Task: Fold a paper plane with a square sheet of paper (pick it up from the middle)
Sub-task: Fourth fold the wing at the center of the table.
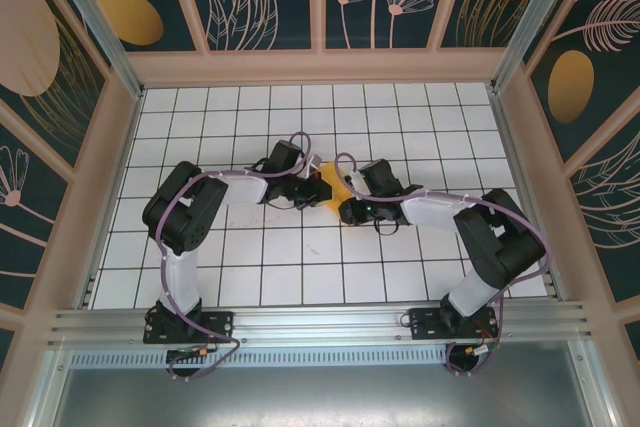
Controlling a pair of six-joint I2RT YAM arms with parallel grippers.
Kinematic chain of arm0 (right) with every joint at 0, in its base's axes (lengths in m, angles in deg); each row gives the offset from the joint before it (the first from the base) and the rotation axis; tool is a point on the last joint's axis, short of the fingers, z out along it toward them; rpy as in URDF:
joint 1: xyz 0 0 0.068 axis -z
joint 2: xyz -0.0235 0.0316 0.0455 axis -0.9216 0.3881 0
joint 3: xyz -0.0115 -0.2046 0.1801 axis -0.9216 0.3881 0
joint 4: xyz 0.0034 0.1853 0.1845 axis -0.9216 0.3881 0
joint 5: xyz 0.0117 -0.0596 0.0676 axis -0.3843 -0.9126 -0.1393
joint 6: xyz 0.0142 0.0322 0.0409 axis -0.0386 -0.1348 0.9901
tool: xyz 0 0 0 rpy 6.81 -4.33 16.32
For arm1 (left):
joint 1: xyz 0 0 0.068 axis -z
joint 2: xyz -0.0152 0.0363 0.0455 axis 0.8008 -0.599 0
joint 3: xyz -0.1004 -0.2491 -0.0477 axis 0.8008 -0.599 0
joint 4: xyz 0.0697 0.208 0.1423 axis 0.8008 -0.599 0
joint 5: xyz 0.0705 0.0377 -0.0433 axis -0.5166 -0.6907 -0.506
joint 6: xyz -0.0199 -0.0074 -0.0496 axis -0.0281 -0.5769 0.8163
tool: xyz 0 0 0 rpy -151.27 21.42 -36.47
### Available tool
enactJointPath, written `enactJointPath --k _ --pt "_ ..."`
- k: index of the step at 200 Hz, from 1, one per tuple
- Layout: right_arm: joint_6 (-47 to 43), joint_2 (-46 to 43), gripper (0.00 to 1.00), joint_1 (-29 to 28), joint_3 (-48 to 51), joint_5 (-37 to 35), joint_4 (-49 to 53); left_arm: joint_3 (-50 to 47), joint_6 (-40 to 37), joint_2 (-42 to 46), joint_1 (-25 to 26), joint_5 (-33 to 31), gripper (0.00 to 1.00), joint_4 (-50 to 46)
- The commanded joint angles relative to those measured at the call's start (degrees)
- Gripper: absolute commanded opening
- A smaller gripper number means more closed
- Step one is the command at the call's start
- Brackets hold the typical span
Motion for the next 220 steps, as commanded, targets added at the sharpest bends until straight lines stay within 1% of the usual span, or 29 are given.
enactJointPath --k 1,27,39,55,72,85,100,110,122,127,145,167,188,201,220 --pt "-2.48 1.59 0.27 -0.74 -1.69 -2.94 0.57 1.32 -1.48 0.4 -0.32 1.21 0.06 -1.6" --pt "-2.06 1.09 0.28 -1.05 -2.16 -4.27 0.23 1.58 -1.45 0.09 -0.3 1.37 0.06 -1.78" --pt "-1.81 0.26 0.29 -1.05 -1.74 -3.06 -1.14 1.49 -1.47 0.21 -0.34 1.27 0.06 -1.76" --pt "-1.84 0.36 0.27 -1.12 -1.97 -1.91 -1.92 1.67 -1.51 -0.04 -0.3 1.56 0.06 -1.83" --pt "-2.2 1.72 0.24 -1.31 -2.66 -2.59 -1.09 1.58 -1.49 0.0 -0.3 1.39 0.06 -1.81" --pt "-2.54 2.26 0.17 -1.4 -2.68 -3.39 -0.96 1.55 -1.49 0.0 -0.31 1.44 0.07 -1.78" --pt "-2.9 2.52 0.12 -1.72 -2.67 -4.38 -0.72 1.42 -1.49 0.01 -0.3 1.39 0.06 -1.85" --pt "-3.14 2.18 0.06 -1.98 -2.55 -5.09 -0.47 1.41 -1.49 0.09 -0.32 1.36 0.07 -1.95" --pt "-3.39 1.74 0.02 -2.17 -2.24 -5.64 -0.64 1.41 -1.64 0.09 -0.3 1.33 0.07 -2.09" --pt "-3.51 1.81 0.0 -2.3 -2.28 -6.19 -0.41 1.49 -1.59 0.14 -0.31 1.38 0.07 -2.13" --pt "-4.52 1.6 0.0 -3.11 -2.21 -8.01 0.54 1.49 -1.64 0.3 -0.32 1.3 0.11 -2.23" --pt "-5.0 1.03 0.0 -3.97 -1.7 -10.58 0.53 1.67 -1.92 0.44 -0.31 0.65 0.13 -3.15" --pt "-5.92 0.69 0.0 -5.97 -1.92 -17.22 0.96 1.19 -2.33 0.7 -0.32 -0.29 0.1 -3.26" --pt "-6.39 0.92 0.0 -7.03 -2.06 -21.47 1.13 0.81 -2.32 0.32 -0.3 -0.9 0.05 -2.51" --pt "-7.01 1.17 0.0 -7.93 -1.97 -23.56 1.14 0.39 -1.97 0.08 -0.3 -0.85 0.04 -0.61"
